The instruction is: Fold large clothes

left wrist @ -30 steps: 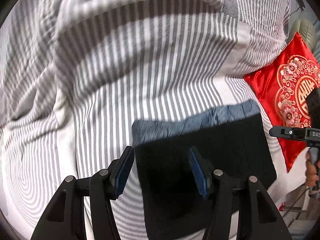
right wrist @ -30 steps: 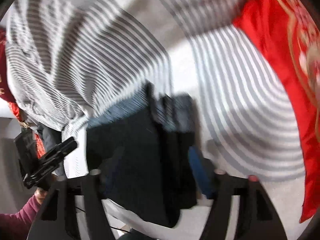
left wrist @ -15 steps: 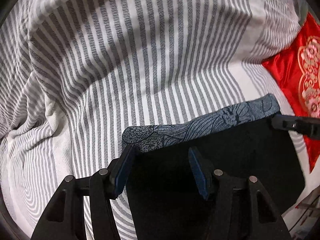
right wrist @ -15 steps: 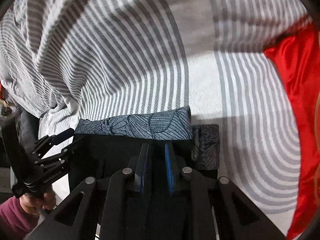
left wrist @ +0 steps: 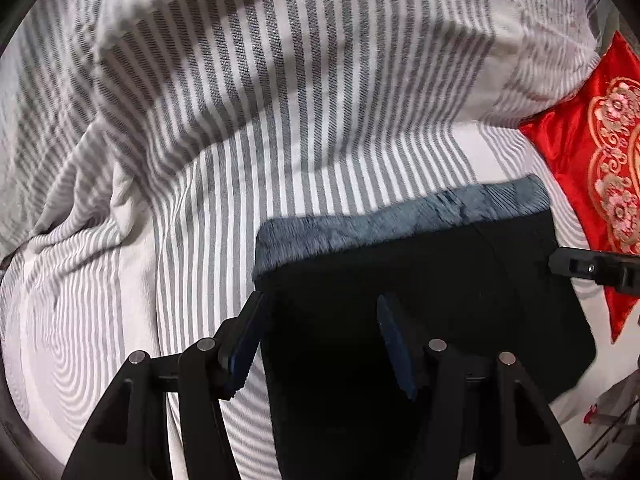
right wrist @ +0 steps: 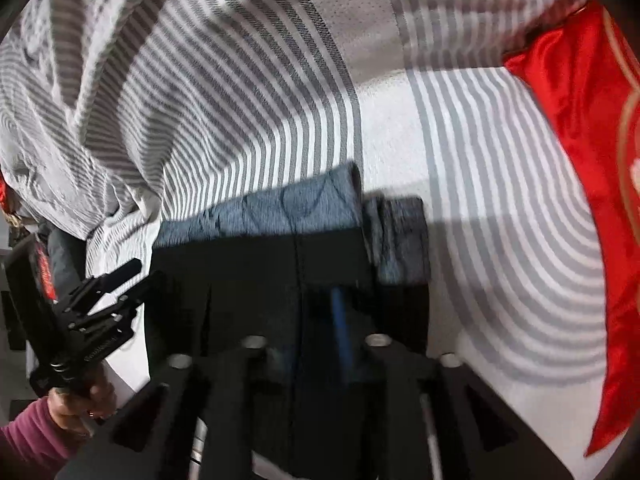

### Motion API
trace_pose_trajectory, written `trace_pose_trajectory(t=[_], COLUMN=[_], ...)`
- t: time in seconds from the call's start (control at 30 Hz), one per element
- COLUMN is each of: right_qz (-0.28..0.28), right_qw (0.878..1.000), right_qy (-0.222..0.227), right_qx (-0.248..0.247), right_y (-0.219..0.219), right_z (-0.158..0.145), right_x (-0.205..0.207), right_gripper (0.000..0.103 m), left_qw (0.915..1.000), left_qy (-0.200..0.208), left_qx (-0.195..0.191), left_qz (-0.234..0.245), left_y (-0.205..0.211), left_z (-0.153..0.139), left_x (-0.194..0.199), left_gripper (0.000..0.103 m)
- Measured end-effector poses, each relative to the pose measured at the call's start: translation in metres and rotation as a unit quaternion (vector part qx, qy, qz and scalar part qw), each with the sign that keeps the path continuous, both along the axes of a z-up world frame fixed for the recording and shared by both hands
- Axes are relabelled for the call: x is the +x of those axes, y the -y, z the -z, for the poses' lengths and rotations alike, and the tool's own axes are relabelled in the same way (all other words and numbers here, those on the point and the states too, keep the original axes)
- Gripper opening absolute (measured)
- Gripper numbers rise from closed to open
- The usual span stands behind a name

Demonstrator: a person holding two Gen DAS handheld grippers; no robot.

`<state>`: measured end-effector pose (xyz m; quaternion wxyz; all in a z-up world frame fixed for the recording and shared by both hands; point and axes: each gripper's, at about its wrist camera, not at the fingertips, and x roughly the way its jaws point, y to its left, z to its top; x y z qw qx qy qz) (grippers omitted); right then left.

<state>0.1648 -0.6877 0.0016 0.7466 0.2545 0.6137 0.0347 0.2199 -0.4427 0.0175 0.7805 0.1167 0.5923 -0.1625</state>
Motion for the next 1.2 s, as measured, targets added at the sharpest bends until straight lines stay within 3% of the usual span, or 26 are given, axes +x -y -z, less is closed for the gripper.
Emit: trace_pose_trajectory(t=[0.03, 0.07, 0.2, 0.27, 0.33, 0.37, 0.47, 0.67, 0.73, 0.97, 1.2], right_qz=[0.003, 0.005, 0.004, -0.003, -0.002, 0.003, 0.014, -0.021, -0.016, -0.025, -0.03], right_qw=[1.0, 0.999, 0.996, 0.993, 0.991, 0.991, 0.99, 0.985, 0.986, 0.983, 0.982], right_qy=[-0.002, -0.003, -0.006, -0.029, -0.052, -0.056, -0.063, -0.06, -0.068, -0.067, -0.072], right_qx=[-0.023, -0.048, -0.086, -0.111, -0.122, -0.123, -0.122, -0.158, -0.152, -0.167, -0.175], right_y=[-0.005, -0.01, -0.03, -0.038, -0.041, -0.04, -0.036, -0.045, -0.044, -0.049, -0.055], right_z=[-0.005, -0.009, -0.019, -0.011, 0.003, 0.009, 0.015, 0.012, 0.014, 0.01, 0.013], right_x=[-0.009, -0.017, -0.053, -0.063, -0.07, -0.071, -0.069, -0.064, -0.063, -0.064, -0.052], right_gripper=[0.07, 0.079, 0.079, 0.079, 0.079, 0.079, 0.081, 0.082, 0.083, 0.085, 0.085], left_qw=[1.0, 1.0, 0.9997, 0.9994, 0.9995, 0.9996, 0.9988, 0.9988, 0.9985, 0.9978, 0.997], left_qy=[0.0, -0.003, -0.013, -0.01, -0.007, -0.012, -0.003, -0.015, -0.025, -0.033, -0.047], left_qx=[0.003, 0.007, 0.022, 0.034, 0.03, 0.025, 0.045, 0.045, 0.045, 0.056, 0.061], left_qz=[-0.001, -0.001, -0.002, 0.0, 0.004, 0.007, 0.018, 0.016, 0.019, 0.011, 0.009], left_y=[0.0, 0.001, 0.005, 0.007, 0.009, 0.011, 0.018, 0.02, 0.023, 0.026, 0.028], left_z=[-0.001, -0.001, 0.007, 0.011, 0.014, 0.016, 0.02, 0.025, 0.027, 0.031, 0.038], left_x=[-0.008, -0.018, -0.044, -0.052, -0.055, -0.056, -0.059, -0.056, -0.053, -0.05, -0.045], left_gripper=[0.059, 0.059, 0.059, 0.059, 0.073, 0.079, 0.08, 0.086, 0.095, 0.102, 0.102])
